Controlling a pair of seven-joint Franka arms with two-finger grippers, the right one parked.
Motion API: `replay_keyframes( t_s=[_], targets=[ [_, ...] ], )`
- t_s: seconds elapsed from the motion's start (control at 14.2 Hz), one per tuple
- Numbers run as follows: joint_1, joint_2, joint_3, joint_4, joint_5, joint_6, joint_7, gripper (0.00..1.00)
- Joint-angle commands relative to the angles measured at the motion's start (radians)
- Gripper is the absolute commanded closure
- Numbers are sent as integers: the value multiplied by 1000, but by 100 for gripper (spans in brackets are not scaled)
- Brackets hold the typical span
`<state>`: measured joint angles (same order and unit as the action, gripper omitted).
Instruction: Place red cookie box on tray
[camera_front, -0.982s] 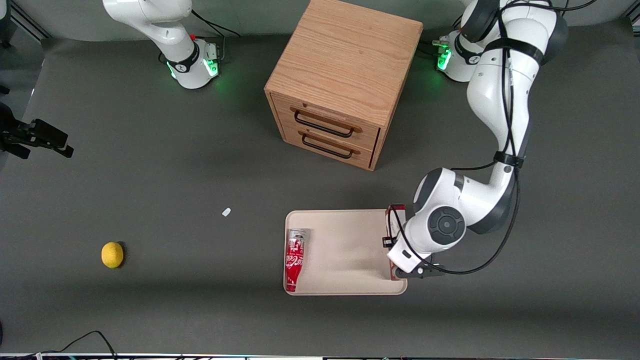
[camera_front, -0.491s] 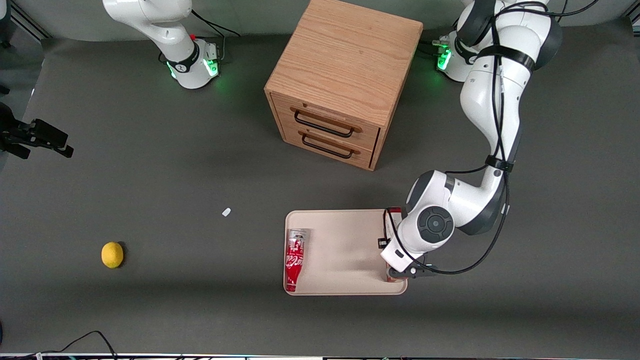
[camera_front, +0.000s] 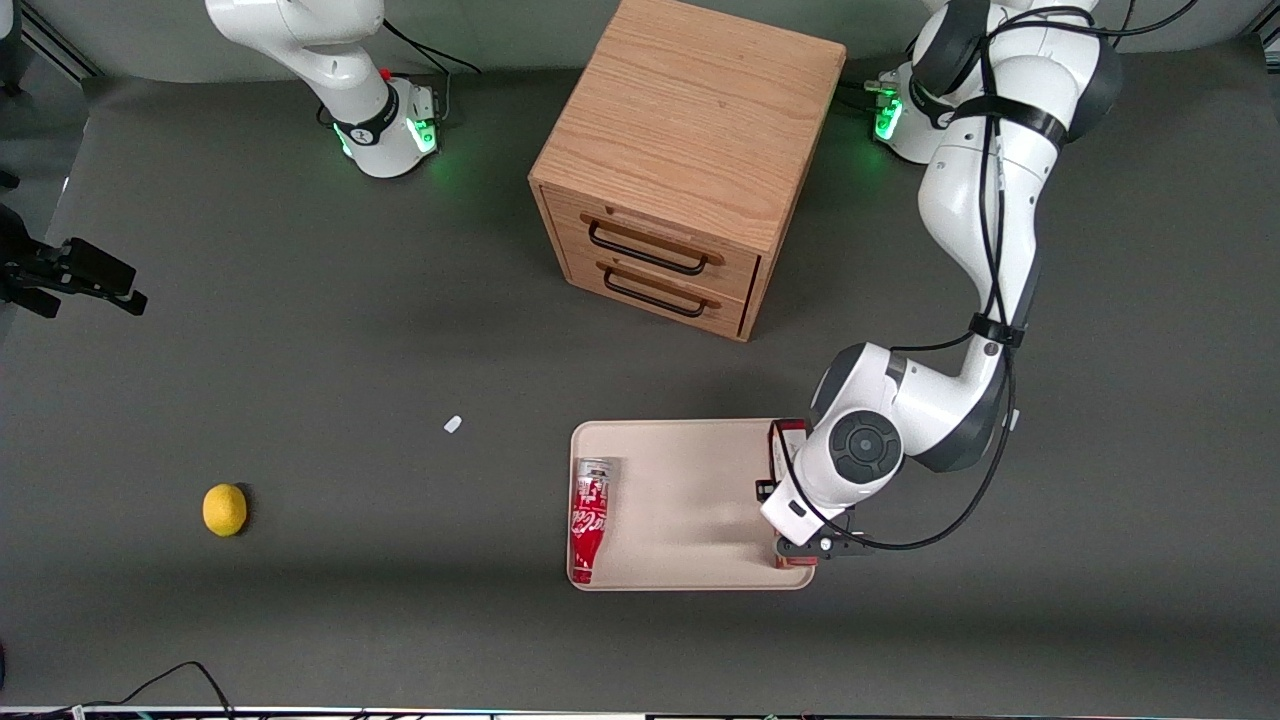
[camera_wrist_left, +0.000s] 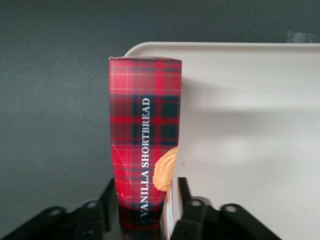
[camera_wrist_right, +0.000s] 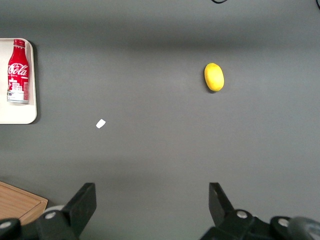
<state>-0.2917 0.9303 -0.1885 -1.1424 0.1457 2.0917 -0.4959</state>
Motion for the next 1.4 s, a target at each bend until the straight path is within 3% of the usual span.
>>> replay_keyframes(
  t_s=[0.0,0.35,0.7,1.05,1.33],
  targets=[
    [-14,-24,12,-8,15,1,-27,0],
    [5,-124,12,-48,8,-16,-23,0],
    [167,-413,11,-269,-51,-57,100,0],
    [310,-606,12,-315,-66,-315,307,0],
    [436,-835,3,-502,-109,-322,434,0]
  ],
)
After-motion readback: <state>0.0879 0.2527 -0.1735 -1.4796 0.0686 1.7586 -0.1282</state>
